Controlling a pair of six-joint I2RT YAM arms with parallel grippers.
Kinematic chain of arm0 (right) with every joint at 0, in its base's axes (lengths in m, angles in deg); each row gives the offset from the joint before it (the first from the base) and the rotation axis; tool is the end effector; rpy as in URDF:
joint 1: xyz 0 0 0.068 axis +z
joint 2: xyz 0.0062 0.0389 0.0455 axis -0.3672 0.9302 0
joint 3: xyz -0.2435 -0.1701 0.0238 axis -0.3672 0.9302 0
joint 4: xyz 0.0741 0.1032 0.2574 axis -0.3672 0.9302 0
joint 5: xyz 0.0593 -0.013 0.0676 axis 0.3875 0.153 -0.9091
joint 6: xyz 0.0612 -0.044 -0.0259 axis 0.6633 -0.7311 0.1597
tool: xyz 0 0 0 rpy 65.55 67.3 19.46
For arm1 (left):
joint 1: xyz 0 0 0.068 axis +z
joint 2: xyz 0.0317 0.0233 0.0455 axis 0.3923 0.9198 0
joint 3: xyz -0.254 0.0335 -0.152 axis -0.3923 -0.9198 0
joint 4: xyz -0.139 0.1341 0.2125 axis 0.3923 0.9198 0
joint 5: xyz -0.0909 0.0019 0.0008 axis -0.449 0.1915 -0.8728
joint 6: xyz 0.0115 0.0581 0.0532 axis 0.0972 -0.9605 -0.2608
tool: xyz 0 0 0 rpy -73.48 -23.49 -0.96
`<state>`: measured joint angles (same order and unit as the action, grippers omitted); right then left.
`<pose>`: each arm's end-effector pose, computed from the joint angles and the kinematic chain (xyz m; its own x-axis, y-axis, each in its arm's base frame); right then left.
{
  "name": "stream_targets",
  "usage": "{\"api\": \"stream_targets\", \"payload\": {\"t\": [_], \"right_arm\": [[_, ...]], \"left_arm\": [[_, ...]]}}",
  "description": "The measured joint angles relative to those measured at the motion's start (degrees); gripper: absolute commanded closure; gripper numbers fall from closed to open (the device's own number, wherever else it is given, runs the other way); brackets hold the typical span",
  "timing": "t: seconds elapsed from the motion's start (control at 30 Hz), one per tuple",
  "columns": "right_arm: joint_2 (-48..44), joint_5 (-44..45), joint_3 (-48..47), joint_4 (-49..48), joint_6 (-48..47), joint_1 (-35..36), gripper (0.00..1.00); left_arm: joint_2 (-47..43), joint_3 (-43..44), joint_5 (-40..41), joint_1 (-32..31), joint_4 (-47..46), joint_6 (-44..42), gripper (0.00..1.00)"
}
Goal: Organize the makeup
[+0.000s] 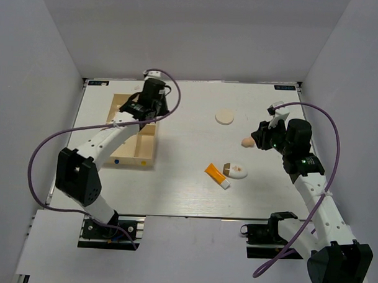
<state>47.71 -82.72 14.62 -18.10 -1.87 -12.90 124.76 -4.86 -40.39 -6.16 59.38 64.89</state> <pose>0.2472 0.0558 0.3211 -0.3040 -0.1136 -0.9459 -0.4121 0.9108 0.0230 0.3800 -0.1896 0.3201 -0.6000 -0.1190 -0.7911 0.0142 0.9871 -0.1593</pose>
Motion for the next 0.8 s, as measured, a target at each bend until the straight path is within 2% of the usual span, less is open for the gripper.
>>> {"api": "stream_targets", "payload": {"t": [0.13, 0.3, 0.6, 0.8], "right_arm": [[-0.35, -0.17, 0.0, 0.02, 0.17, 0.0, 0.65], [-1.25, -0.55, 0.0, 0.0, 0.35, -0.04, 0.65], [-1.33, -1.38, 0.0, 0.02, 0.44, -0.04, 0.64], [-1.33, -1.46, 0.0, 0.02, 0.46, -0.04, 0.62]], "left_arm": [[-2.45, -3.72, 4.5, 7.56, 1.66, -1.36, 0.64], [-2.82, -8.74, 5.97, 15.21, 3.34, -2.1, 0.65], [-3.37, -13.49, 6.27, 18.86, 4.37, -1.75, 0.63], [-4.09, -17.62, 6.91, 20.17, 4.72, -0.96, 0.42]]}}
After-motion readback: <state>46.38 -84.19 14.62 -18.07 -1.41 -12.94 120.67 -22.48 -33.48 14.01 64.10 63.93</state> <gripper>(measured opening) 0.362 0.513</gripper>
